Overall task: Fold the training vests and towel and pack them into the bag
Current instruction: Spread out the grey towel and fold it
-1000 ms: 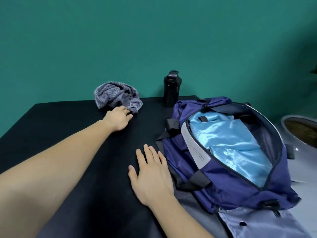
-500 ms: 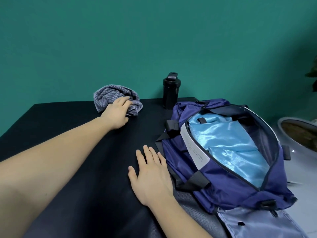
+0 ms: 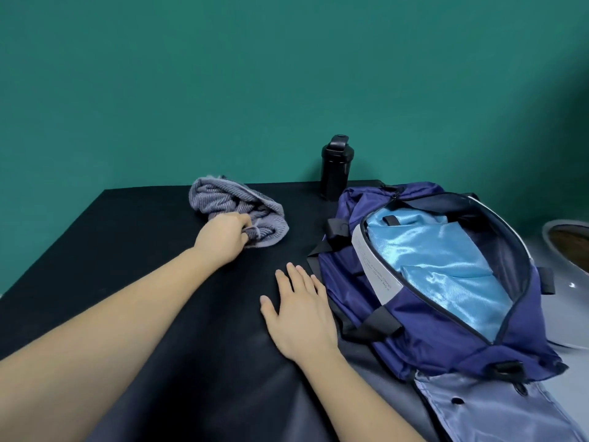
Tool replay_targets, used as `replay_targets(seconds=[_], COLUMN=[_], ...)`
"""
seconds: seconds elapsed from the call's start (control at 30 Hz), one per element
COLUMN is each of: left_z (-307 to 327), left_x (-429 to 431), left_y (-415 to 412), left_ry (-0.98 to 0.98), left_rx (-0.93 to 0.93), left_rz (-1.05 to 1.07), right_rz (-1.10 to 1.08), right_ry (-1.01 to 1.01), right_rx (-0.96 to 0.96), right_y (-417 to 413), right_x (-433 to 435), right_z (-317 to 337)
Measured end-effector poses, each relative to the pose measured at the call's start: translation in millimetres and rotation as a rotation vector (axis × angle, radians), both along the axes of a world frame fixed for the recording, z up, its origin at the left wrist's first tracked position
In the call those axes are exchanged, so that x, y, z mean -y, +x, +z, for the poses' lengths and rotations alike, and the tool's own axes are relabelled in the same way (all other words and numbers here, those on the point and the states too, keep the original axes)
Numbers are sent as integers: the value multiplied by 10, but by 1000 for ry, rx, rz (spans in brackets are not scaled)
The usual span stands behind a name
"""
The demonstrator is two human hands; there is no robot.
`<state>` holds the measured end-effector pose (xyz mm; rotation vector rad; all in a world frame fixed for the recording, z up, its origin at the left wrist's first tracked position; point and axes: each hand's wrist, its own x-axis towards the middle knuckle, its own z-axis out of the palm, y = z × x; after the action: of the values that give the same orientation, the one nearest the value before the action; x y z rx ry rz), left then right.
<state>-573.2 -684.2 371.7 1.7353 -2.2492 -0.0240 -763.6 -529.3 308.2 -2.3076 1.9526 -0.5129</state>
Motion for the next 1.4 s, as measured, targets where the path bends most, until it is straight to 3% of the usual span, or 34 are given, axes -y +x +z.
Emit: replay_targets(seconds=[0.1,0.27,0.37,0.47,0.53,0.77,0.97,1.13,1.4], left_z=[-19,16,85,352,560,1172,1777,2013,2254], left_x=[-728,-1866,-2274,-2487,-2593,-3085,-3375,-3461,-3579], left_y=[94,213,223,255,329,535,693,939,1324], left_ry=[-26,61,96,77,36,55,-50,-106,-316], left_rx=[-151,-453,-610,-682,-684,-741,-623,-460,-251], left_rz=[-9,30,75,47,37,-18,-69,-68,165], right_rz=[7,48,53,3,3,130,158,148,39], right_ry=[-9,-61,-77,-85,21,-38,-172,-138,-138], right_rx=[78,437,528,702,885,783,755,823,867], right_y=[-17,90,322,413,357,171,112,26,-106], right_x=[-27,-334,-633,-901,-1028,-1344,-1585,-1603,-1769], right_z=[90,309,368,532,716,1550,2505,3114,3792])
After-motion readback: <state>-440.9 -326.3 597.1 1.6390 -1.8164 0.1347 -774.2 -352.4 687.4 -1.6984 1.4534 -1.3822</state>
